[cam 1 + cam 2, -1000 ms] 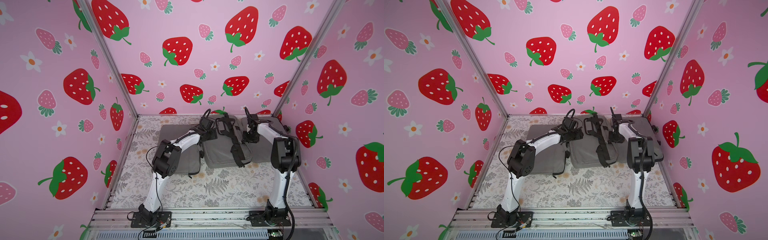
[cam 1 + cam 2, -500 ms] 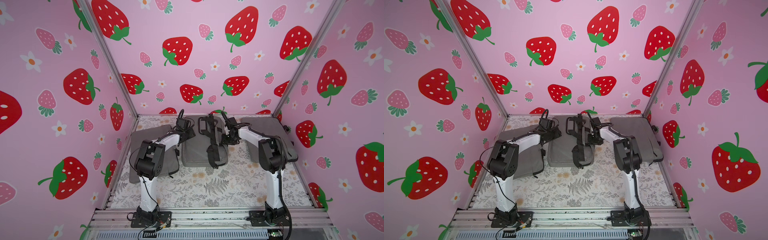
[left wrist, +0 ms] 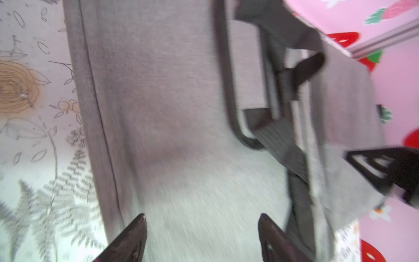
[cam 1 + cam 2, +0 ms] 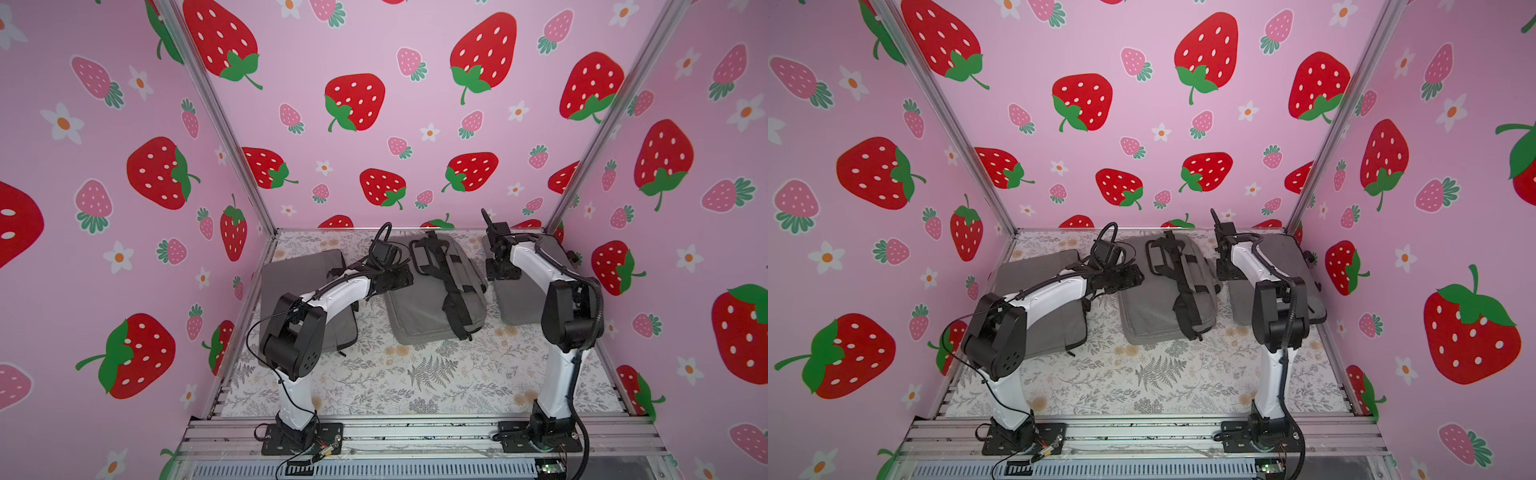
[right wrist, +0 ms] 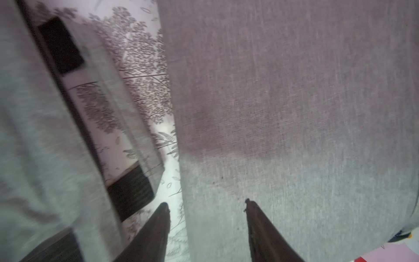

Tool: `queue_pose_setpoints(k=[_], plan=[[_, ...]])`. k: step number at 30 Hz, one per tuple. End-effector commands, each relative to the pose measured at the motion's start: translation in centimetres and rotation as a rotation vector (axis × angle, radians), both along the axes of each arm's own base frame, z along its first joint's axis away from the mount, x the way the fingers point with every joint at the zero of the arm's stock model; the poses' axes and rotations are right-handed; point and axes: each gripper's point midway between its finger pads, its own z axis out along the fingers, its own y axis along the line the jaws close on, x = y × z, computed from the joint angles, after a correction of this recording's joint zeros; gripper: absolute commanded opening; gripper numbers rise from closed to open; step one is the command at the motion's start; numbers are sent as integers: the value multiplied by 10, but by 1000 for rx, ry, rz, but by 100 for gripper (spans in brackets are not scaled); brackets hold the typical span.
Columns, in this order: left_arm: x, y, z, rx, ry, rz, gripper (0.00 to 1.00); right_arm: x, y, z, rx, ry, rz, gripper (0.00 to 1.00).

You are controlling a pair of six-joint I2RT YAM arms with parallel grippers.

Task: Put the mouse into the laptop bag
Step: Adjust the zippered laptop bag at the center of the board, then move the zippered laptop bag to the center of the board.

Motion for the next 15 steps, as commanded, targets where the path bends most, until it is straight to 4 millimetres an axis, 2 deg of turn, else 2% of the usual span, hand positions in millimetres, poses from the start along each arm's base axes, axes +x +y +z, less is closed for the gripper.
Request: queue_pose_setpoints(k=[1,5,7,8,9,10,11,15], plan=[[-8,22,27,17,-20,52,82,-5,-3,-24,-101,89,42,62],[-16,35,38,0,-31,73,82,1,-15,-46,-182,129,22,62],[-21,42,36,2,-23,85,82,4,-10,-59,-147,145,27,58],[-23,44,34,1,-16,87,82,4,-4,-66,-118,154,32,49],[-25,46,32,0,-10,92,82,3,1,-69,-92,167,39,36],[-27,50,29,-1,0,98,82,4,9,-70,-68,162,43,15],[-29,51,26,-5,10,100,82,3,19,-69,-56,146,57,1],[-36,58,14,1,42,110,82,-3,64,-56,19,112,126,0]])
